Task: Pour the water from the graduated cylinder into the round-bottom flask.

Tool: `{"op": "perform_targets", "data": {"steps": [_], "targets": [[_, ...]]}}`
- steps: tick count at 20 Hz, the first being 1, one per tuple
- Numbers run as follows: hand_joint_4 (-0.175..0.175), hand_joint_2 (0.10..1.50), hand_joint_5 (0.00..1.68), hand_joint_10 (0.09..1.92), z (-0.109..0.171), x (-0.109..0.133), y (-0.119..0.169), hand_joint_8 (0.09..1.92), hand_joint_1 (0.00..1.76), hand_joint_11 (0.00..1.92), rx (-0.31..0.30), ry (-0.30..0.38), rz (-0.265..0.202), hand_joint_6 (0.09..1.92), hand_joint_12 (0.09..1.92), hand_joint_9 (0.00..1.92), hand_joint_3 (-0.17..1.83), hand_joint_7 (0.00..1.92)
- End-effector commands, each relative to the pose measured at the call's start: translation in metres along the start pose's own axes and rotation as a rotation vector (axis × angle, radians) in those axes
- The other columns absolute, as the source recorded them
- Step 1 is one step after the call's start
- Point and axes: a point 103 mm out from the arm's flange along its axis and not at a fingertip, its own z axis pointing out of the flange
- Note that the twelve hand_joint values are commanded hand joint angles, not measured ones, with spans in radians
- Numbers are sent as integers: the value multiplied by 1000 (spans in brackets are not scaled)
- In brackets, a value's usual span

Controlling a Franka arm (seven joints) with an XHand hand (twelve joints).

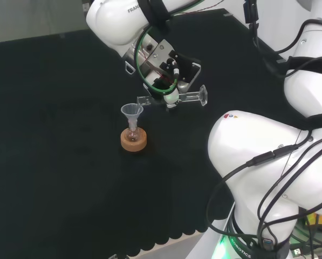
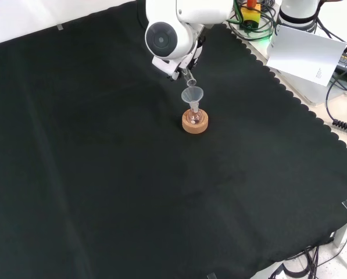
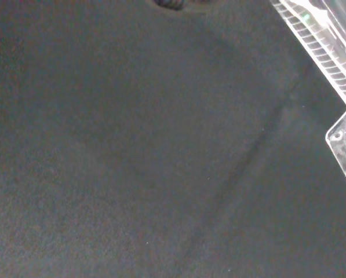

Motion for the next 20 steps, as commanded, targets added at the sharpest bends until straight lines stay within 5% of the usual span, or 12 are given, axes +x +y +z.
{"op": "perform_targets", "data": {"steps": [1, 20], "targets": [[-175, 1098, 1002, 87, 1, -1, 1, 949, 1266, 1313, 20, -28, 19, 970, 691, 1511, 2, 1038], [-175, 1099, 1000, 87, -6, -1, -1, 953, 1266, 1314, 34, -110, 89, 974, 691, 1510, 1, 1035]]}}
